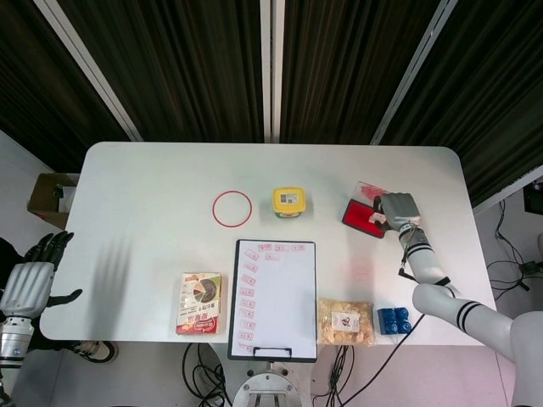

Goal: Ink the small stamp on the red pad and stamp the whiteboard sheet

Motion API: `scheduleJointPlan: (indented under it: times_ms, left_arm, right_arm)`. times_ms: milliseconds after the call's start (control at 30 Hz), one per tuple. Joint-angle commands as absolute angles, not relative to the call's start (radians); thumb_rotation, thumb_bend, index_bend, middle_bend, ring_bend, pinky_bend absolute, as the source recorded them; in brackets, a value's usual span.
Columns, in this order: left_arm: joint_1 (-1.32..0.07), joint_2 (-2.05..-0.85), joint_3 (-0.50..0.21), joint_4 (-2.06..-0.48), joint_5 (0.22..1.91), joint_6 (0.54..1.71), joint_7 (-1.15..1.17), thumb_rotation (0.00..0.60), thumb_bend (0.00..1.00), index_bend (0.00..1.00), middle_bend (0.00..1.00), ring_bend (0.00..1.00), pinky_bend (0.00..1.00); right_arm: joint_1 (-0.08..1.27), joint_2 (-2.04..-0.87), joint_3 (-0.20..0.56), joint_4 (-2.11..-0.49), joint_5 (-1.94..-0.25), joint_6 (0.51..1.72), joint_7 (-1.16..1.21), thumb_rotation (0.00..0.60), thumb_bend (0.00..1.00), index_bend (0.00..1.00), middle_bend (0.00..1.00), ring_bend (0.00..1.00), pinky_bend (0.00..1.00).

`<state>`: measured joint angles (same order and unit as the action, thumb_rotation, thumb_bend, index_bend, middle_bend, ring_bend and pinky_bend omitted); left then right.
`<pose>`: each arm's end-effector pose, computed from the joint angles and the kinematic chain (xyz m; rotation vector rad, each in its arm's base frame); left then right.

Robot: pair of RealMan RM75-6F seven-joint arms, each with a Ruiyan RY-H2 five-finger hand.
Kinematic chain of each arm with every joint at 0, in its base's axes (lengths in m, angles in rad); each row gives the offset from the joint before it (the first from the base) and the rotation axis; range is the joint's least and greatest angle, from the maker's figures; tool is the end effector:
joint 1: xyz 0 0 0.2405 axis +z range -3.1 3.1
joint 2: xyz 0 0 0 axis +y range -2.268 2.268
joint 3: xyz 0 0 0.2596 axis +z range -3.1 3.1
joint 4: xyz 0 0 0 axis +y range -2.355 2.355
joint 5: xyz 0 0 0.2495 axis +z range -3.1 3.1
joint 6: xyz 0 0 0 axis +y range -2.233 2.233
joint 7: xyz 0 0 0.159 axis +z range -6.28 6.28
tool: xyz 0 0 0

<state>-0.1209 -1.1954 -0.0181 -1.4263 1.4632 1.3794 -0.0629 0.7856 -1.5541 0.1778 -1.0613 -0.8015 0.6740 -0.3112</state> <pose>-0.3718 0.2065 0.1039 -1.4390 -0.9604 -0.7915 -0.2720 -0.4445 -0.0265 1.6469 -1.1169 0.5384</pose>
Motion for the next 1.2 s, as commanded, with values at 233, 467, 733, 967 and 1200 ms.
scheduleJointPlan:
  times_ms: [233,467,733,967,1200]
  left_arm:
    - [-0.119,-1.196,-0.022,-1.42,1.457,1.382,-0.064,0.6,0.0,0.05,0.06,0.05,0.16]
    - [-0.12,-1.194,-0.023,-1.421,1.458,1.383,-0.066,0.6,0.0,0.05,0.06,0.05,0.16]
    - [-0.12,-1.187,-0.023,-1.432,1.46,1.385,-0.061,0.6,0.0,0.05,0.06,0.05,0.16]
    - [-0.124,-1.184,-0.025,-1.448,1.465,1.389,-0.05,0.6,0.0,0.05,0.06,0.05,0.16]
    - [-0.122,-1.183,-0.023,-1.462,1.471,1.398,-0.04,0.6,0.0,0.05,0.06,0.05,0.16]
  right_arm:
    - [0.784,-1.581,0.167,-1.027,-0.809,0.68,-0.318,0.6,0.48,1.0,0.94,0.96,1.0]
    - [0.779,-1.582,0.175,-1.027,-0.823,0.69,-0.302,0.6,0.48,1.0,0.94,0.96,1.0]
    - [0.751,-1.515,0.21,-1.121,-0.886,0.776,-0.244,0.6,0.48,1.0,0.94,0.96,1.0]
    - [0.685,-1.37,0.227,-1.353,-1.051,0.968,-0.197,0.6,0.48,1.0,0.94,0.96,1.0]
    - [0.655,-1.294,0.192,-1.582,-1.172,1.03,-0.211,0.6,0.49,1.0,0.94,0.96,1.0]
